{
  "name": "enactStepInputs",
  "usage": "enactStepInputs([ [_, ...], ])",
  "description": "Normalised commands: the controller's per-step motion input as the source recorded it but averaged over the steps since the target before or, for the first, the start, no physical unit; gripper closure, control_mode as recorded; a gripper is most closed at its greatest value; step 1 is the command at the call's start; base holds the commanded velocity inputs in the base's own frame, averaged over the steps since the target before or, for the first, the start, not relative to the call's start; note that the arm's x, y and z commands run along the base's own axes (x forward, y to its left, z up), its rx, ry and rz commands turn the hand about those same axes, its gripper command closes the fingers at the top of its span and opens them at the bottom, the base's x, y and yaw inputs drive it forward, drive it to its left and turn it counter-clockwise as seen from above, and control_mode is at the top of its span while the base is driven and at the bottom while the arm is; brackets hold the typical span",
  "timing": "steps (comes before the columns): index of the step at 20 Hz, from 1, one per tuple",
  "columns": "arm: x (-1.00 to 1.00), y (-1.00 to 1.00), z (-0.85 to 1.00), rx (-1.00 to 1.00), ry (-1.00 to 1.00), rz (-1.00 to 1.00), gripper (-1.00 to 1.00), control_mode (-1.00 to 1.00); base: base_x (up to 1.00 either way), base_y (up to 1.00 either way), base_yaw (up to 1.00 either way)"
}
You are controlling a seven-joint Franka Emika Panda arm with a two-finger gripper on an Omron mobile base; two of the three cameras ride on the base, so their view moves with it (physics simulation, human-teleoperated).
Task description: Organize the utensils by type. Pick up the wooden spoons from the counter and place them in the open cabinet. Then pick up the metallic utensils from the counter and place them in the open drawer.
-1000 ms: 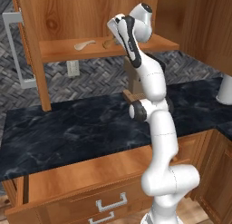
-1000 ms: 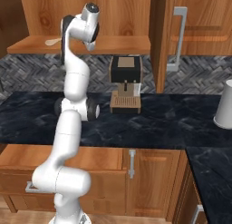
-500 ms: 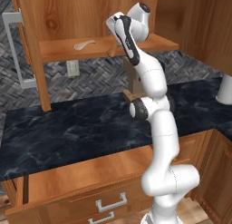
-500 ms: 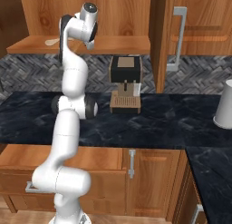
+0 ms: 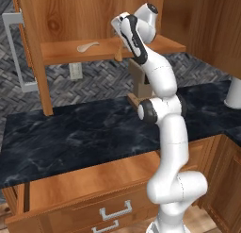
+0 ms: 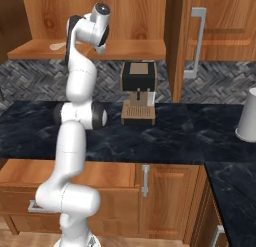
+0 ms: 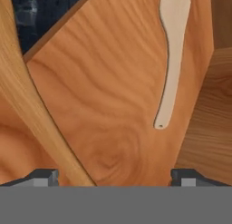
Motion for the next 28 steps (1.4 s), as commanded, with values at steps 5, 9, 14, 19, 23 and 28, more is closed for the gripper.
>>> enactStepInputs([
  [5, 0.20, -0.11, 0.00, 0.13, 0.15, -0.04, -1.00, -1.00, 0.00, 0.00, 0.00],
  [9, 0.13, -0.13, 0.00, 0.17, 0.25, -0.12, -1.00, -1.00, 0.00, 0.00, 0.00],
  [14, 0.02, -0.07, 0.07, 0.19, 0.39, -0.19, -1.00, -1.00, 0.00, 0.00, 0.00],
  [19, 0.01, 0.00, 0.19, 0.16, 0.47, -0.29, -1.00, -1.00, 0.00, 0.00, 0.00],
  [23, 0.10, 0.00, 0.23, 0.14, 0.41, -0.51, -1.00, -1.00, 0.00, 0.00, 0.00],
  [28, 0.16, 0.10, 0.23, 0.17, 0.22, -0.67, -1.00, -1.00, 0.00, 0.00, 0.00],
])
